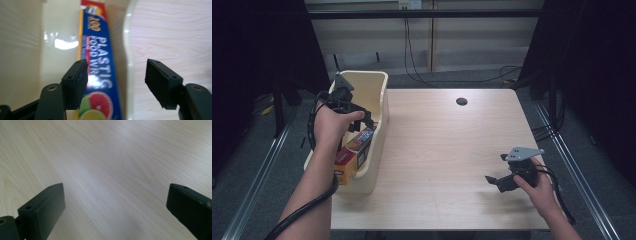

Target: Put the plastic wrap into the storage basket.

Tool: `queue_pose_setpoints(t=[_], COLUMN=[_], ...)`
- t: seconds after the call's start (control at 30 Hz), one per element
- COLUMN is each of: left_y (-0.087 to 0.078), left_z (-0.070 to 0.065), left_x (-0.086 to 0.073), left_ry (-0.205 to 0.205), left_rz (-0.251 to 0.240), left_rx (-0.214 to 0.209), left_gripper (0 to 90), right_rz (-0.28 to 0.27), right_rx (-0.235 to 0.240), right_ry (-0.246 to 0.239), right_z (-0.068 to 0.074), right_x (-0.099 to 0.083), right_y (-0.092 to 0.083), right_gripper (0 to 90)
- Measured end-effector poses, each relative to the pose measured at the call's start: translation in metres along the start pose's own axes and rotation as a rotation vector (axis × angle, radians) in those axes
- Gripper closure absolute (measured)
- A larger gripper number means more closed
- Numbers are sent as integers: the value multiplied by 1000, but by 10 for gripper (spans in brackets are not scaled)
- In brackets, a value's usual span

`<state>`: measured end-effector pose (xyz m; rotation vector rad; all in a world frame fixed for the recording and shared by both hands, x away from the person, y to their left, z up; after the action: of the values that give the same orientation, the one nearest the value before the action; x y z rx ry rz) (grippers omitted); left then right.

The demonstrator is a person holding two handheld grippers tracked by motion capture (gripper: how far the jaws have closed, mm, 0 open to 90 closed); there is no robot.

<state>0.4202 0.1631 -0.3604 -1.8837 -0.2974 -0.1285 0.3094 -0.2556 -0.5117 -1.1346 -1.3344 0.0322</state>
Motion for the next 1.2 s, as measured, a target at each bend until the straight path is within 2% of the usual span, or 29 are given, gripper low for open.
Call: queue_pose_setpoints(t=[0.03, 0.2, 0.27, 0.4, 0.73, 1.13, 1.2], left_y=[0, 3, 5, 8, 20, 39, 42], left_z=[-4, -21, -29, -39, -64, -85, -89], left_x=[0, 1, 1, 2, -2, -14, -16], left_ry=[-1, 49, 52, 101, 155, 207, 206], left_rz=[-2, -21, -28, -53, -68, -31, -32], left_rx=[-10, -57, -76, -103, -160, -193, -206], left_gripper=[326, 269, 240, 192, 157, 146, 145], right_rz=[-1, -2, -1, 1, -6, -2, -2], right_rx=[2, -5, -7, -5, 3, 0, -1], right_ry=[0, -1, 4, 3, -2, -5, -5], right_z=[0, -1, -2, -1, -1, 0, 0], right_x=[0, 0, 0, -1, 0, 0, 0], right_y=[0, 0, -1, -1, -2, -1, -1], right_gripper=[21, 21, 21, 21, 21, 21, 21])
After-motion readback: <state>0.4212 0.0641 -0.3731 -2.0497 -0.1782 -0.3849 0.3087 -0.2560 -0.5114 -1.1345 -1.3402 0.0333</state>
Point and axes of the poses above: each handheld gripper's, and its own axes: y roughly forward along the jaws, x roughly out of its top, z roughly to its left, the point moved 7 cm from there along y, roughly forward along the jaws, and after that the axes turned 12 degrees about -y, right-handed, at the moved point
